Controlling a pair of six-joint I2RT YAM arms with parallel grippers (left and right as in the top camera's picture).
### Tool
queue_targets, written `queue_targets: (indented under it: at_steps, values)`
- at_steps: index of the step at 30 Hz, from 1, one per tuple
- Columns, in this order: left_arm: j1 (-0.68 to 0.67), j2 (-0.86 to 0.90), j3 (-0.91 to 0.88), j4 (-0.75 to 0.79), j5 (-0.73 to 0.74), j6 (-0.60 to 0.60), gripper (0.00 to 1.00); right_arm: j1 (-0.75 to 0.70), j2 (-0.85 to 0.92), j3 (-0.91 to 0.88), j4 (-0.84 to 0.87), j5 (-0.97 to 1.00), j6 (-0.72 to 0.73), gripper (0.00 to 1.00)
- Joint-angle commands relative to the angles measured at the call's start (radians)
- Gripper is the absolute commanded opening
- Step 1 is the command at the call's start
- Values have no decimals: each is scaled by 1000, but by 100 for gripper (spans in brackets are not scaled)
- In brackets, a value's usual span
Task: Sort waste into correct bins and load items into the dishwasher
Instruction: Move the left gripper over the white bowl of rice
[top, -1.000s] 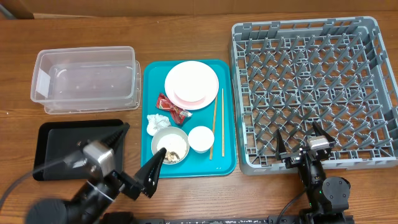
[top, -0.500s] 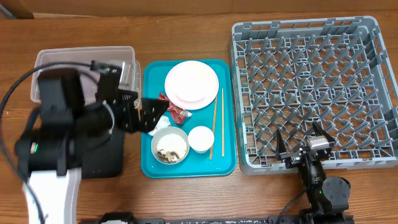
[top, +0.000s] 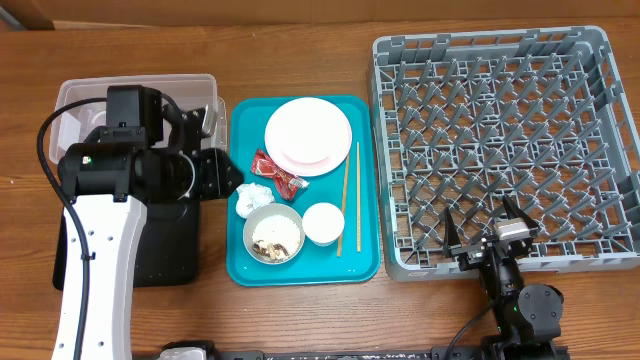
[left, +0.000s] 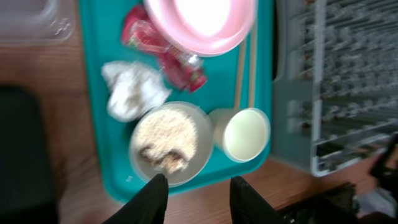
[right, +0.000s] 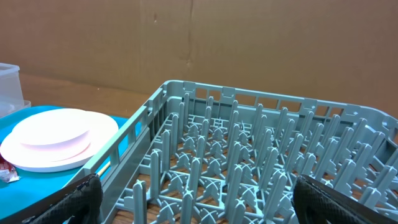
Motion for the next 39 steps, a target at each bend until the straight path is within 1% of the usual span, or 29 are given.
queue_targets:
  at_steps: [1, 5, 8, 11, 16, 18, 19, 23, 24, 26, 30, 33, 39]
  values:
    - [4, 3, 13, -44, -148, -16, 37, 6, -12, -11, 8, 2, -3, 100]
    - [3, 3, -21, -81, -212, -70, 45, 6, -12, -11, 8, 2, -3, 100]
    - [2, 3, -77, -79, -224, -114, 52, 6, -12, -11, 8, 2, -3, 100]
    - [1, 4, -142, -53, -224, -150, 54, 6, -12, -11, 8, 2, -3, 100]
    - [-11, 4, -248, 33, -224, -206, 57, 6, -12, -11, 8, 2, -3, 100]
    - [-31, 4, -287, 72, -223, -218, 66, 6, -12, -11, 8, 2, -3, 100]
    - [-38, 4, -294, 83, -223, -218, 68, 6, -12, -11, 8, 2, -3, 100]
    - [-71, 4, -298, 137, -224, -235, 71, 6, -12, -11, 8, 2, -3, 100]
    - [-79, 4, -298, 154, -224, -240, 73, 6, -12, -11, 8, 2, -3, 100]
    - [-98, 4, -299, 188, -234, -241, 82, 6, -12, -11, 8, 2, -3, 100]
    - [-157, 5, -299, 234, -363, -286, 90, 6, -12, -11, 8, 2, -3, 100]
    - [-188, 5, -299, 256, -431, -313, 91, 6, -12, -11, 8, 2, -3, 100]
    - [-207, 9, -300, 293, -449, -323, 89, 6, -12, -11, 8, 2, -3, 100]
